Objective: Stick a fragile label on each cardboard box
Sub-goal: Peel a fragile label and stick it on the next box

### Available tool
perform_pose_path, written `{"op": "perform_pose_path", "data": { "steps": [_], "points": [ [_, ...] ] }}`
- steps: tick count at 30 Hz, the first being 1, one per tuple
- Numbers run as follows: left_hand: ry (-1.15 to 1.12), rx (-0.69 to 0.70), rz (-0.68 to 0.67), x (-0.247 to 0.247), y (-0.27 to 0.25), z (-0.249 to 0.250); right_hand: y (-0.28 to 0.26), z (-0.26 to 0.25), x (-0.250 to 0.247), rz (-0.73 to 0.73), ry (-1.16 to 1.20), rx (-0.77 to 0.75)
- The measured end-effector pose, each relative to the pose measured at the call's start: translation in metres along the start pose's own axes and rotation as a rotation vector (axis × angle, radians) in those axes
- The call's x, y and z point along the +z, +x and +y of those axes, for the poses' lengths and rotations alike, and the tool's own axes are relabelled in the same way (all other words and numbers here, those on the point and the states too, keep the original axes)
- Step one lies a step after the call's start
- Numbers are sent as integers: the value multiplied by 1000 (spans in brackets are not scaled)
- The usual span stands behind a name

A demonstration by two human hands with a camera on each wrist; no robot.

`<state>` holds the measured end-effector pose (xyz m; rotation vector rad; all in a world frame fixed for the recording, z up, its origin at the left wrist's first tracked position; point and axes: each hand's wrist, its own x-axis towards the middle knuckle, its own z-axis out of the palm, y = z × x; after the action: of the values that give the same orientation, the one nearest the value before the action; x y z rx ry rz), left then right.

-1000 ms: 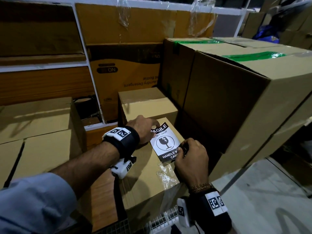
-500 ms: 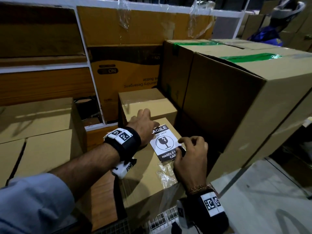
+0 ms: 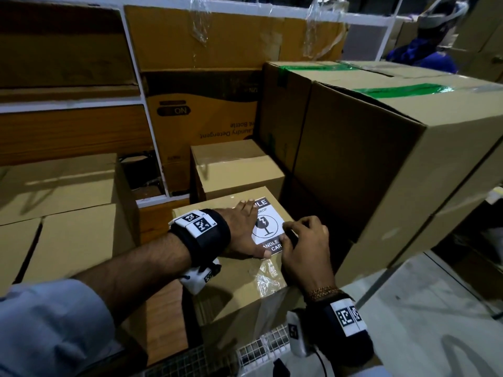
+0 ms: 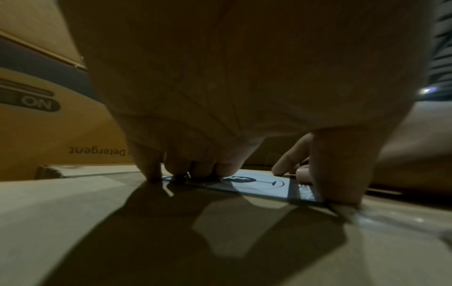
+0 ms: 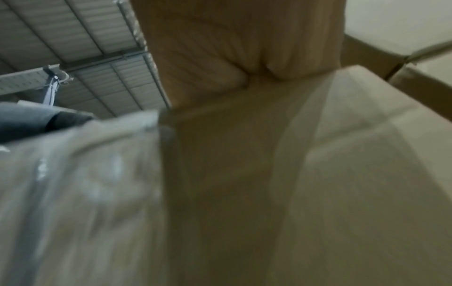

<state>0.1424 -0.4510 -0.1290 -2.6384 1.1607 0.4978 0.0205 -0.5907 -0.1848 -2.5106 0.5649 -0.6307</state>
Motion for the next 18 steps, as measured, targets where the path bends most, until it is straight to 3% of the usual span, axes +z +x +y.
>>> {"op": "perform_pose_path", "data": {
  "steps": [7, 18],
  "points": [
    [-46, 52, -1, 8, 2, -8, 10, 10, -16, -214, 9, -44],
    [-103, 37, -11, 10, 7, -12, 5, 20, -25, -216, -21, -157]
  ]
}}
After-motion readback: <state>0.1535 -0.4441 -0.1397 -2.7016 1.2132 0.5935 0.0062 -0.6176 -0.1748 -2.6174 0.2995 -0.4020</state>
